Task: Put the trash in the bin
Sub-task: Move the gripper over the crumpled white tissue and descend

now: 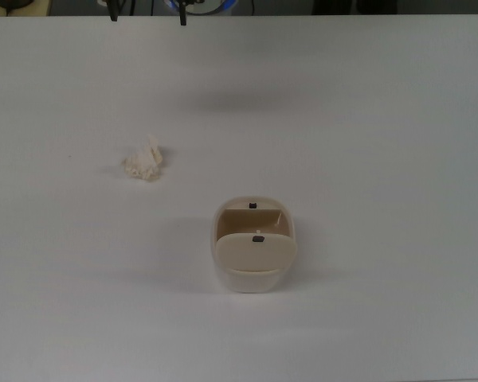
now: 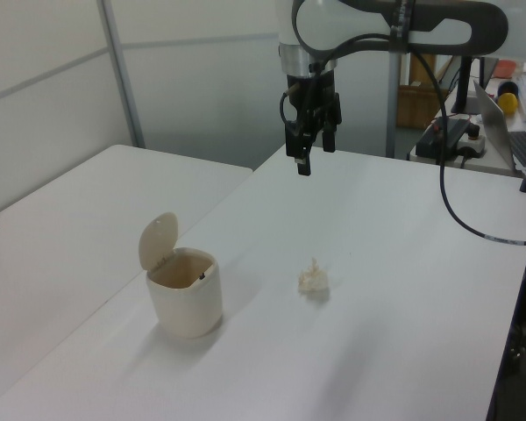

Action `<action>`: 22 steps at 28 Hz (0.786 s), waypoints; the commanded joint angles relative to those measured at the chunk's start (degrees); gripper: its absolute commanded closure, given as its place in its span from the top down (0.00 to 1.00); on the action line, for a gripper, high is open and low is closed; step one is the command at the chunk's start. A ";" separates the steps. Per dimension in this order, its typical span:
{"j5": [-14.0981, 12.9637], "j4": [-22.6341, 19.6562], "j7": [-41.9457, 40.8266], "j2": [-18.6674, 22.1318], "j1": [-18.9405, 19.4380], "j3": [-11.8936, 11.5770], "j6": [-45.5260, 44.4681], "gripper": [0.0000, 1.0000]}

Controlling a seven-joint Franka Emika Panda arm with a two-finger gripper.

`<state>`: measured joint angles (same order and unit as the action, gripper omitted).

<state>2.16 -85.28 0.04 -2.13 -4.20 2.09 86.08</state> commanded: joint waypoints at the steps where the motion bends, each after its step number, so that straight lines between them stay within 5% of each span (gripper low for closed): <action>1: -2.85 0.12 -1.88 0.03 0.16 -0.68 -0.91 1.00; 15: -1.55 -1.99 -11.10 -4.72 -0.54 -0.85 -0.83 1.00; 22: 3.29 -2.17 -14.01 -10.16 -0.54 -0.77 0.14 1.00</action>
<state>3.16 -87.62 -11.58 -9.12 -4.51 1.33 86.06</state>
